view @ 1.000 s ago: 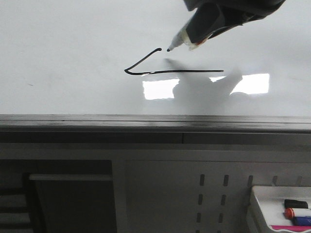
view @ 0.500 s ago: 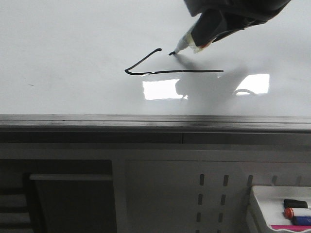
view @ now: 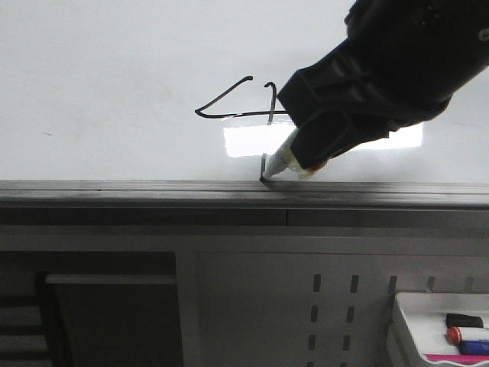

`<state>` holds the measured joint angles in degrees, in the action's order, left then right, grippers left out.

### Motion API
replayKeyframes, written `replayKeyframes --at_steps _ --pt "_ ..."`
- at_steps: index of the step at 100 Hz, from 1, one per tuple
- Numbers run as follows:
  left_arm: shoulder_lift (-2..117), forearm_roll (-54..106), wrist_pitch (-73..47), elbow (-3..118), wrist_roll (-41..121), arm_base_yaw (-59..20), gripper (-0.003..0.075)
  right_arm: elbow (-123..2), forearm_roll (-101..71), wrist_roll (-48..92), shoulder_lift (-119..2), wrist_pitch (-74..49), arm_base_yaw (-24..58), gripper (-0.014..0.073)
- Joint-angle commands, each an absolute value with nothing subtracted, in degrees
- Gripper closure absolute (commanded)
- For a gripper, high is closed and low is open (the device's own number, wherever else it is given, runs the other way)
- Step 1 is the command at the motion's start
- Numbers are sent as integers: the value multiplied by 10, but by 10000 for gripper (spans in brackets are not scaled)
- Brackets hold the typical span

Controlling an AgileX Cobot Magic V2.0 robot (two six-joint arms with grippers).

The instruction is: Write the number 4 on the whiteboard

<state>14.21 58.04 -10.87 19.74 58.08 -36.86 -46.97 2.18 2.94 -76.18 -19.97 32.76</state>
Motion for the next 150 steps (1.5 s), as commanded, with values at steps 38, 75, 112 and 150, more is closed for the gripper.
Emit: replayKeyframes --at_steps 38,75,112,150 --pt "271 589 -154 252 576 -370 222 -508 94 63 -606 -216 415 641" --pt "546 531 -354 410 713 -370 388 -472 94 160 -600 -229 516 640" --pt "655 513 -408 489 772 -370 383 -445 94 160 -600 -149 516 640" --pt "701 519 -407 499 772 -370 384 -445 94 160 -609 -138 560 640"
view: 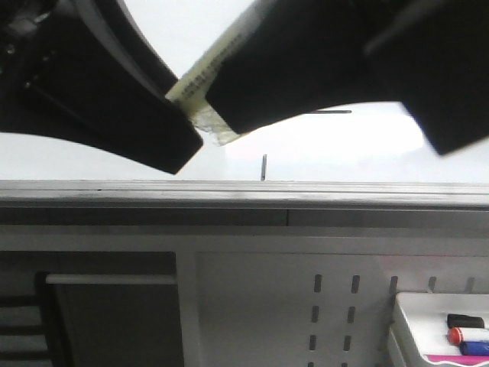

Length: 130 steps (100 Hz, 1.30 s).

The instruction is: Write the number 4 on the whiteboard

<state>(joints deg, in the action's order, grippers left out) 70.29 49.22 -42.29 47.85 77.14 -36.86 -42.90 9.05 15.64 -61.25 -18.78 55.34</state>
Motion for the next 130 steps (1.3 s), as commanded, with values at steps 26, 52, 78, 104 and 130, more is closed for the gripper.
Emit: replayKeyframes --at_steps 26,52,78,104,130 --pt "716 539 -407 499 772 -370 518 -445 94 160 -614 -137 560 641" --pt "718 555 -407 499 785 -370 741 -445 94 160 -614 -138 560 640" --pt "718 555 -407 499 788 -370 741 -445 115 160 -614 -138 553 438" --pt "718 553 -387 497 776 -370 741 -445 113 155 -563 -139 471 8" --pt "718 657 -188 449 720 -370 741 -445 98 155 -438 -161 385 95"
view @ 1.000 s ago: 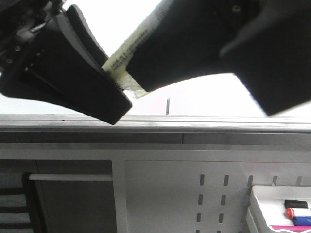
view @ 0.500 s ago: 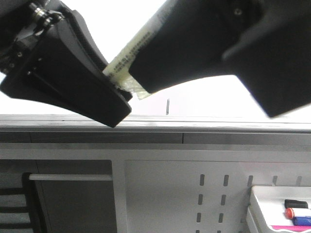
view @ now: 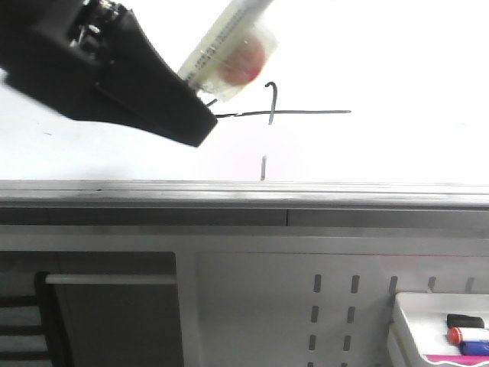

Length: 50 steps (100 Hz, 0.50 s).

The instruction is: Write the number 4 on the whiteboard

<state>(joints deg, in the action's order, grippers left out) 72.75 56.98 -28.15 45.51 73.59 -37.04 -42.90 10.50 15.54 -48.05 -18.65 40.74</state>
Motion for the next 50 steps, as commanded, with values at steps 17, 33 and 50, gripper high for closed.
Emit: replayKeyframes --at_steps 17,33,50 --pt "740 839 -21 424 721 -370 741 -429 76 134 -386 -176 345 412" --pt "781 865 0 441 721 -370 741 -412 70 127 -377 -196 335 657" --pt "812 890 34 475 721 -370 741 -399 60 127 -377 -190 335 657"
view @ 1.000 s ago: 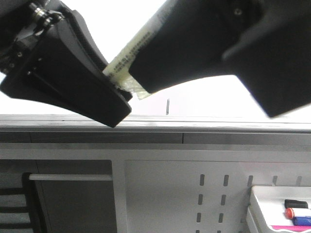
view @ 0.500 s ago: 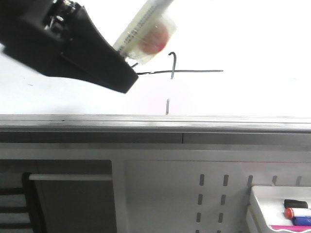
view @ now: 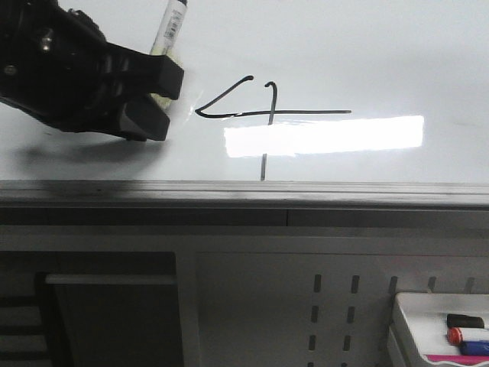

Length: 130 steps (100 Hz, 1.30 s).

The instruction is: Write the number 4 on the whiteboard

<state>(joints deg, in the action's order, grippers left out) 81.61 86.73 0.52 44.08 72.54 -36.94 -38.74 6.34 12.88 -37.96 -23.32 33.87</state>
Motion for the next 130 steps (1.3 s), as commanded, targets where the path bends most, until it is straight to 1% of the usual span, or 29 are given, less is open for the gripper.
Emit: replayKeyframes --at_steps 1,19,69,130 --pt "814 892 38 478 721 -370 741 -398 59 127 -377 -190 335 657" --pt "836 929 86 497 721 -370 741 -398 52 127 -377 -190 335 657" --pt "887 1020 87 497 721 -370 741 -394 43 127 -377 -187 335 657" --pt "889 1027 86 497 721 -370 739 -380 39 127 -377 -172 335 657"
